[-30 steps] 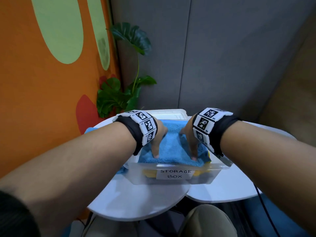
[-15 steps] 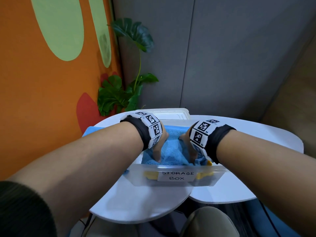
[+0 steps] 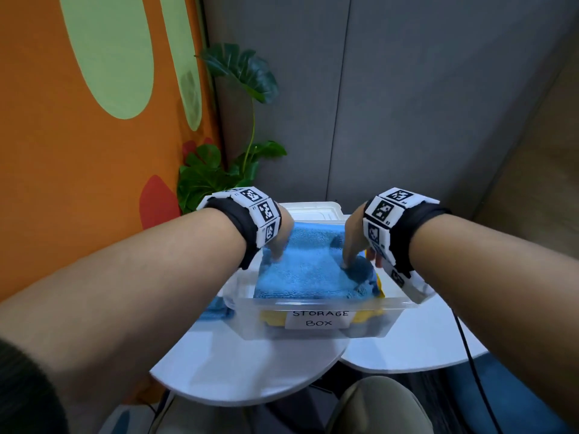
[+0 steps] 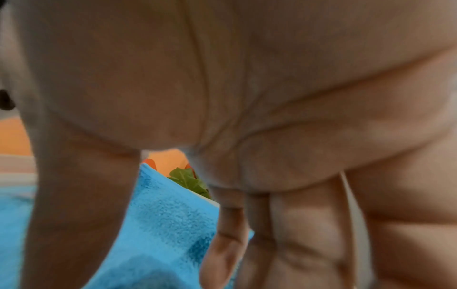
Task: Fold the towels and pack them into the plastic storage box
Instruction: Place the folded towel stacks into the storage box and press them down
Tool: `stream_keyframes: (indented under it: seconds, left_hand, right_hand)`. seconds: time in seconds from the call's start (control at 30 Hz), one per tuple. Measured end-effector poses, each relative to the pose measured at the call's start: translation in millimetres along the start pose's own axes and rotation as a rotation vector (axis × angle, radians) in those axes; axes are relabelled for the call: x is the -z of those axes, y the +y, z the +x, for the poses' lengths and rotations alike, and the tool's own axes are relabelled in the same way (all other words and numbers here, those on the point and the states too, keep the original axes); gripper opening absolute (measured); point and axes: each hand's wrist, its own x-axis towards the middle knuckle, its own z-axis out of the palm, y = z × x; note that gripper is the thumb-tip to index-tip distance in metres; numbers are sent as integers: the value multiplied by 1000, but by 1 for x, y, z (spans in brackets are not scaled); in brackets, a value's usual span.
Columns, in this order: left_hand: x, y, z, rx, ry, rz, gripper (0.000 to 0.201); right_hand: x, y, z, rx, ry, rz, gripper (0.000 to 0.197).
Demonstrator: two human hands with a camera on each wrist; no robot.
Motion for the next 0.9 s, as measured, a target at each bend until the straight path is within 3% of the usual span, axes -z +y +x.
stream_keyframes:
  seconds: [0.1,0.2,0.33,0.47,0.63,0.73,0.77,0.9]
  left_hand:
    - [-12,-18,26,147,-112,-53,47]
    - [-4,-24,-10,187,-220,-66,38]
    - [-12,-23,-31,150,-268,-80,52]
    - [-17,-26,-29,147,-268,-144,29]
    - [-18,-25,-27,113,-300,-157,29]
    - [-20,-27,-25,102,-297,-164,28]
    - [-21,-28,-25,103,-296,-174,28]
    - [-20,-28,-27,100,-297,-163,29]
  right_hand:
    - [-3,11,-4,-13,-114,89,52]
    - [-7,10,-3,18,-275,42,26]
    - [-6,10,4,3,-149,9,16]
    - [-5,11,6,-29,-62,-237,21]
    - [-16,9,11,-74,-72,-305,29]
    - [-8,4,10,-40,-106,-319,40]
    - [-2,2,10,-31,-99,-309,52]
    - [13,-7,15,-5,-14,-374,128]
